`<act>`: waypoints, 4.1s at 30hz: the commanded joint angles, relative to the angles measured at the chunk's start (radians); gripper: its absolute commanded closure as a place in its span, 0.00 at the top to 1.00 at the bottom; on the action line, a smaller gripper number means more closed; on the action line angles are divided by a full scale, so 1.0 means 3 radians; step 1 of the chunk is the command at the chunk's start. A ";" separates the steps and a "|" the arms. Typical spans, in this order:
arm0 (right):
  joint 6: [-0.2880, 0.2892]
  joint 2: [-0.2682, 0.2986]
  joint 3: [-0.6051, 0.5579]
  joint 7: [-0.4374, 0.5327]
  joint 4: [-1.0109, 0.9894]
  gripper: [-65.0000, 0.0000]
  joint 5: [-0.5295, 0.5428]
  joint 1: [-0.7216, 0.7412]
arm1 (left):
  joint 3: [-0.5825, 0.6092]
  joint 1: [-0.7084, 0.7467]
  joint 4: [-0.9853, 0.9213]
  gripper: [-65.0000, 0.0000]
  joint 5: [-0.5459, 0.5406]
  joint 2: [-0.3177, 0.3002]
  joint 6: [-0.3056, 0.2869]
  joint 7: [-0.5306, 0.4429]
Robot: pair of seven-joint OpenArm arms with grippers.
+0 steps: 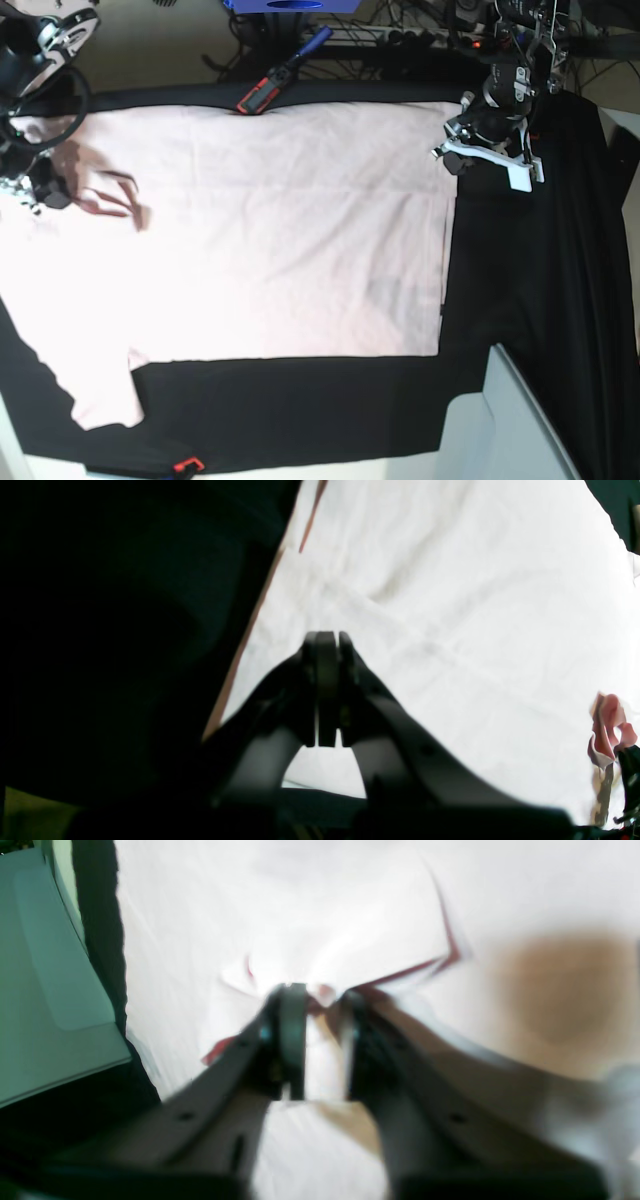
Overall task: Fold the T-shirt properly
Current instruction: 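Move the right gripper onto the sleeve and smooth it flat, then move the left gripper along the shirt's side toward the hem corner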
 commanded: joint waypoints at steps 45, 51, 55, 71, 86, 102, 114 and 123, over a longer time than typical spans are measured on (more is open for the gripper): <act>-0.0073 0.0672 -0.2151 0.1903 -0.0068 0.31 0.0055 0.0445 | -0.0007 0.0015 0.0047 0.00 -0.0019 -0.0044 -0.0029 -0.0022; -0.0093 0.1086 -0.2443 0.1909 0.0362 0.10 0.0055 -0.0025 | 0.0049 -0.0056 0.0052 0.00 0.0671 0.0023 -0.0034 -0.0038; -0.0093 0.1224 -0.2458 0.1909 0.0485 0.00 0.0060 -0.0189 | 0.0305 -0.0148 0.0062 0.00 0.1367 0.0095 -0.0029 -0.0043; -0.0093 0.1245 -0.2504 0.1914 -0.0078 0.04 -0.0932 0.0501 | 0.0105 -0.1059 -0.0480 0.17 0.1480 0.0376 -0.0024 0.0157; -0.0093 0.0943 -0.2642 0.3024 -0.1883 0.97 -0.1884 0.1826 | -0.0125 -0.2174 -0.1922 0.36 0.1495 0.0366 -0.0039 0.0290; -0.0574 0.1137 -0.2627 0.3223 -0.2262 0.98 -0.1817 0.1652 | -0.0120 -0.2251 -0.2132 0.35 0.1495 0.0381 -0.0581 0.0336; -0.0569 0.0984 -0.1875 0.2655 -0.0804 0.97 -0.1418 0.0425 | -0.0130 -0.1468 -0.1196 0.35 0.1505 0.0401 -0.0571 0.0331; -0.0594 0.1025 -0.2770 0.3141 -0.1858 0.98 -0.1423 0.1529 | 0.0433 -0.2629 -0.2465 0.35 0.2390 0.0437 -0.0581 0.0244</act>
